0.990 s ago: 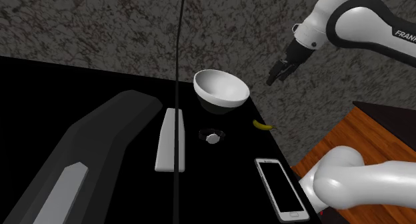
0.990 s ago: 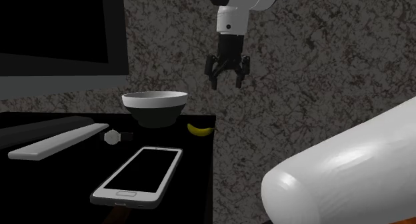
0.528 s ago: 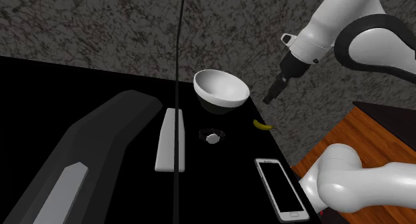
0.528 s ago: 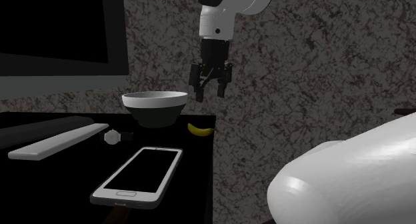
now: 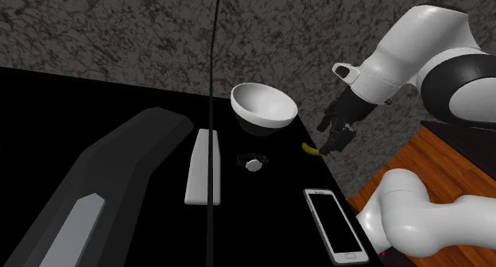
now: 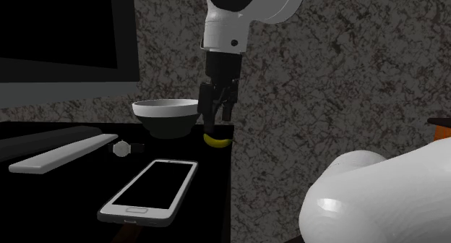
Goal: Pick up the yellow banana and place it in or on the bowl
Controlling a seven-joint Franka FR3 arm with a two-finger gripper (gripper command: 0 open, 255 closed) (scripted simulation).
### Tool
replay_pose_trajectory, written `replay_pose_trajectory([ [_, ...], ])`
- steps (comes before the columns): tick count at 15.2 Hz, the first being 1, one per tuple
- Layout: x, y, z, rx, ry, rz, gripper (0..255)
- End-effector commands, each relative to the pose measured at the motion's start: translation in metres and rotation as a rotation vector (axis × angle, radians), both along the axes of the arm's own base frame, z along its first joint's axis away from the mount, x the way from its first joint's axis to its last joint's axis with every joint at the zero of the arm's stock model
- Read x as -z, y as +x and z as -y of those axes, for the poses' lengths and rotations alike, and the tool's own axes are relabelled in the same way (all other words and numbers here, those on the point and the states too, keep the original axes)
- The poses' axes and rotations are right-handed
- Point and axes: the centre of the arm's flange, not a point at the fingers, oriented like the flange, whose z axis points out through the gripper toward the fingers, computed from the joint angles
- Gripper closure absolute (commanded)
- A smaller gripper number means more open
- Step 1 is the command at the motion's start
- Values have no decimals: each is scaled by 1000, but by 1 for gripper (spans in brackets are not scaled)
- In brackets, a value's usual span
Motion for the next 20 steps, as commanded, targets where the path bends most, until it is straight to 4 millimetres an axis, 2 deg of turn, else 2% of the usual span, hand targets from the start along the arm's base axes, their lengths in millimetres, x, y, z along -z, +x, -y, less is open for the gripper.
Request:
replay_pose_trajectory([
  [1,10,0,-1,-10,-1,0,0],
  [5,34,3,-2,-10,-1,0,0],
  [13,34,3,-2,-10,-1,0,0],
  [14,34,3,-2,-10,-1,0,255],
  [20,34,3,-2,-10,-1,0,255],
])
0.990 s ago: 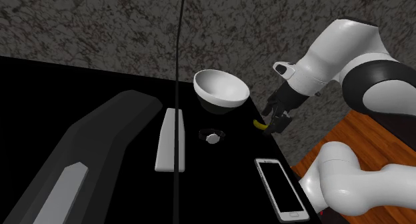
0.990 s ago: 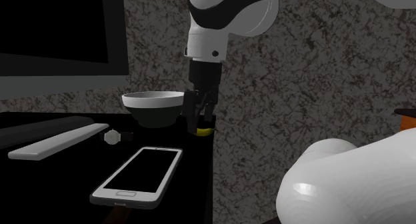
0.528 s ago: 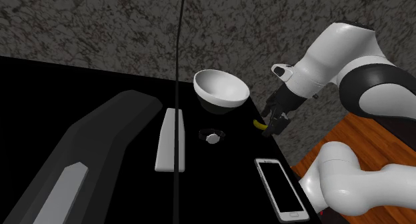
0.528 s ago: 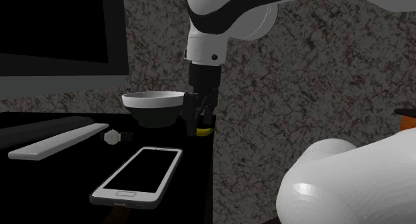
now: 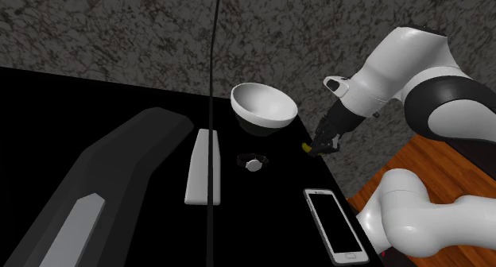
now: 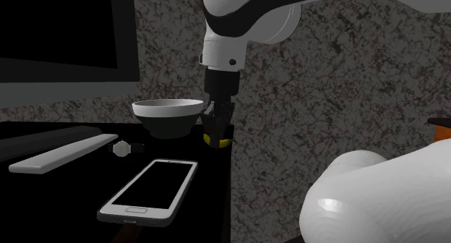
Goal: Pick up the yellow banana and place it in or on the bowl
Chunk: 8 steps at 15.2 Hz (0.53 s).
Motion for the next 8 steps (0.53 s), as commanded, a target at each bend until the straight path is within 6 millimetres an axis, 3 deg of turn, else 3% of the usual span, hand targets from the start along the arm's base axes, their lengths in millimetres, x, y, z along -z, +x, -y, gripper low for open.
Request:
replay_pose_trajectory([
  [1,0,0,0,0,0,0,255],
  [3,0,0,0,0,0,0,255],
  [8,-26,0,0,0,0,0,255],
])
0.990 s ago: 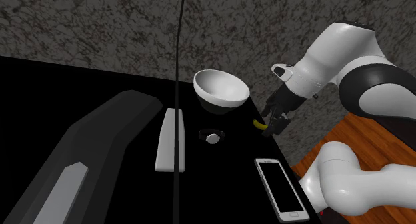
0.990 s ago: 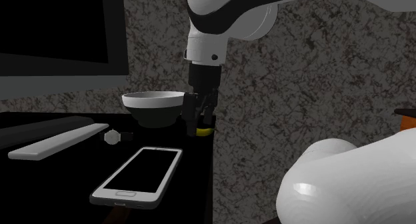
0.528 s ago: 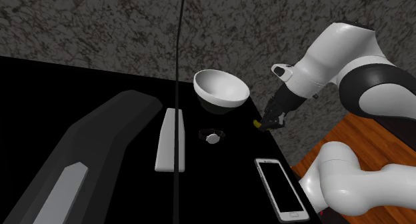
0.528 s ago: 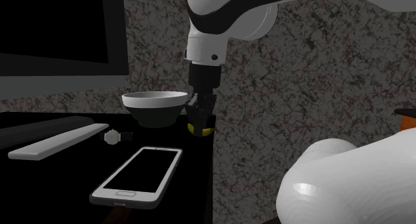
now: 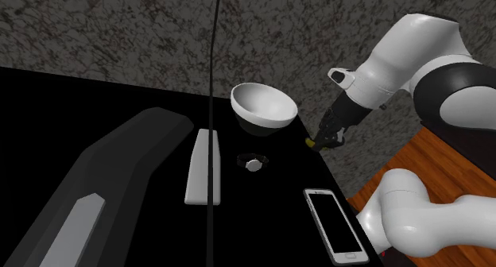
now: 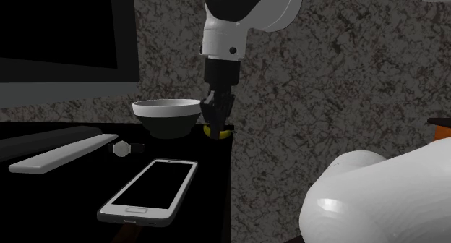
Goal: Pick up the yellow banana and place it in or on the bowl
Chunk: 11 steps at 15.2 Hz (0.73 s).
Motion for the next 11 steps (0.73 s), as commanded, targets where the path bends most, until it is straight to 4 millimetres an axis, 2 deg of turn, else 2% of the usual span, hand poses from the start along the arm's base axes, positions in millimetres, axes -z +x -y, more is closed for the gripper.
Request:
replay_pose_trajectory([
  [1,-10,1,0,0,0,0,255],
  [11,-63,1,0,0,0,0,255],
])
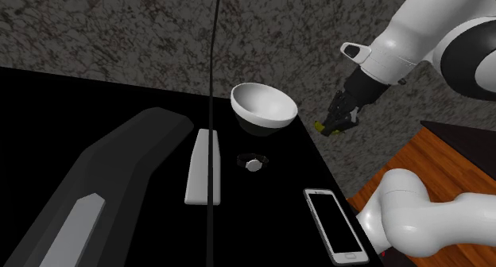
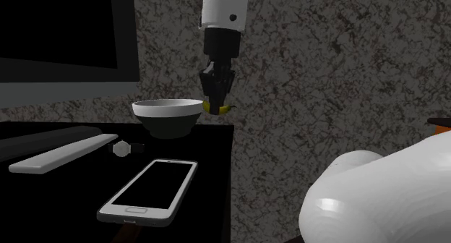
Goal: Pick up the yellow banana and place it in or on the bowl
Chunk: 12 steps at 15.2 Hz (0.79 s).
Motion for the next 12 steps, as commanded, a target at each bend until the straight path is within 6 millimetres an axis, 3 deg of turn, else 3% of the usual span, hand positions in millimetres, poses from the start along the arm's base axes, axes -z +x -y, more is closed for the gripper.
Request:
replay_pose_trajectory([
  [1,-11,0,0,0,0,0,255],
  [12,-69,0,0,0,0,0,255],
])
